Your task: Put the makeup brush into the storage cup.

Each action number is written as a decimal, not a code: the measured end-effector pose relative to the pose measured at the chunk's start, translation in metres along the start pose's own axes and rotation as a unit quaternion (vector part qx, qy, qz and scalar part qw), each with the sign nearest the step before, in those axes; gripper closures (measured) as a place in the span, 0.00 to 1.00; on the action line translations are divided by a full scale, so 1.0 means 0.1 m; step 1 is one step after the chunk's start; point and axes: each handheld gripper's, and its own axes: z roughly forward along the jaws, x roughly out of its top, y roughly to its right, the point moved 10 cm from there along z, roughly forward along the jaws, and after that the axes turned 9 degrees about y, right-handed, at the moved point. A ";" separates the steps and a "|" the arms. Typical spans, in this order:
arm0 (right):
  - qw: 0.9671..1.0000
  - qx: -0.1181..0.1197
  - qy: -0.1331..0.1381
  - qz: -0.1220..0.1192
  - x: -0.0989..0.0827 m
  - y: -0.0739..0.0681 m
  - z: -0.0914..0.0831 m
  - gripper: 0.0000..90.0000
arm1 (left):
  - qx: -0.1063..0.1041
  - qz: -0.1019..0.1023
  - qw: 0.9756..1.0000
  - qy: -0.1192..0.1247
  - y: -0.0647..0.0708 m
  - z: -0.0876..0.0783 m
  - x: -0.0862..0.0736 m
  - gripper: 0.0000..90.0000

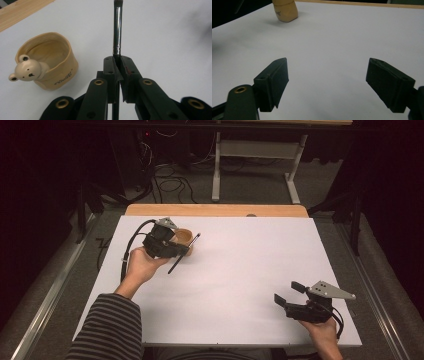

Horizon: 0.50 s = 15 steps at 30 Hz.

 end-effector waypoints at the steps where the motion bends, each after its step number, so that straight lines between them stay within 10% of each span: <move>1: 1.000 0.000 0.001 0.000 0.00 0.00 0.00 0.22 | 0.001 -0.001 1.000 0.002 -0.01 -0.01 0.01 0.93; 15: 1.000 0.000 0.002 0.000 0.00 0.00 0.00 0.22 | 0.014 -0.017 0.999 0.039 -0.11 -0.17 0.05 0.93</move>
